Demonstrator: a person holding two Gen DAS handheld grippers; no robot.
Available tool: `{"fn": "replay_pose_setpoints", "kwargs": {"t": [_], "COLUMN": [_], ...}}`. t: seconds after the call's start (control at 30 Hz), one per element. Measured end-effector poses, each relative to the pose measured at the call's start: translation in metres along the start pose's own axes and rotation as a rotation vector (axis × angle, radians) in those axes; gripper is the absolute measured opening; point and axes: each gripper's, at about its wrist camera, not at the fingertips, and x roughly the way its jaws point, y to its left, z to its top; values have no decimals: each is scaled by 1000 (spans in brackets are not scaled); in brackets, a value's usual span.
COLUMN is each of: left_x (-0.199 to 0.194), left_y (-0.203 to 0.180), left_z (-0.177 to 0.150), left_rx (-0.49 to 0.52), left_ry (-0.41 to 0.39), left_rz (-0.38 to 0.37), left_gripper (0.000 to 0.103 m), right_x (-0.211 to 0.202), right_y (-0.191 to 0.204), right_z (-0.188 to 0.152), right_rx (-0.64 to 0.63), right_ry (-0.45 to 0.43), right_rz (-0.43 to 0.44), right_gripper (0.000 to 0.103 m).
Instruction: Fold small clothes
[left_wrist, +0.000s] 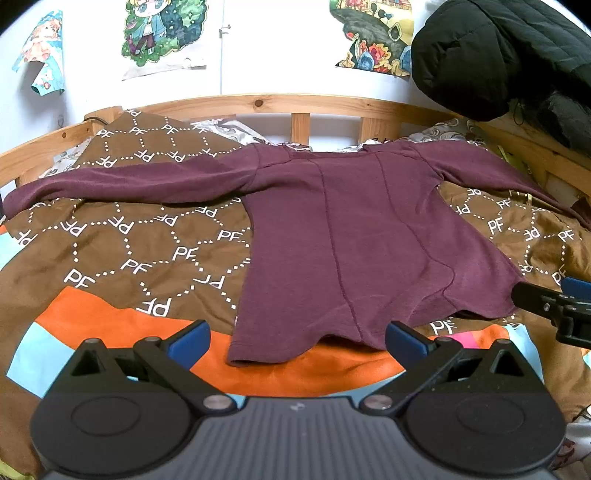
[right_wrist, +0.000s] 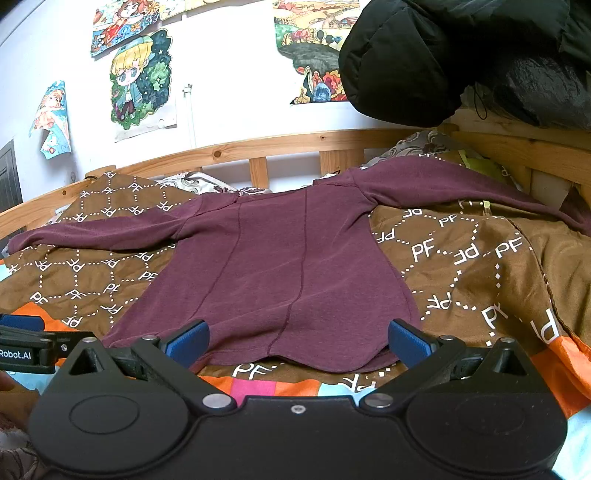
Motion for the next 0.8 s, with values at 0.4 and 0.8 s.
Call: {"fn": "replay_pose_setpoints", "kwargs": {"t": [0.4,0.8], "left_x": [-3,-2], "left_y": [-2,-1], "left_z": [3,3], "left_rx": [9,6], "left_ry": [-3,1], "left_rz": [6,4], "left_gripper": [102,102], "right_x": [-2,-2], "right_y": [-1,0], "right_z": [2,2], "right_rx": [-1,-2], "right_ry": [-19,-17], "right_rz": [2,2], "right_gripper": [103,103]}}
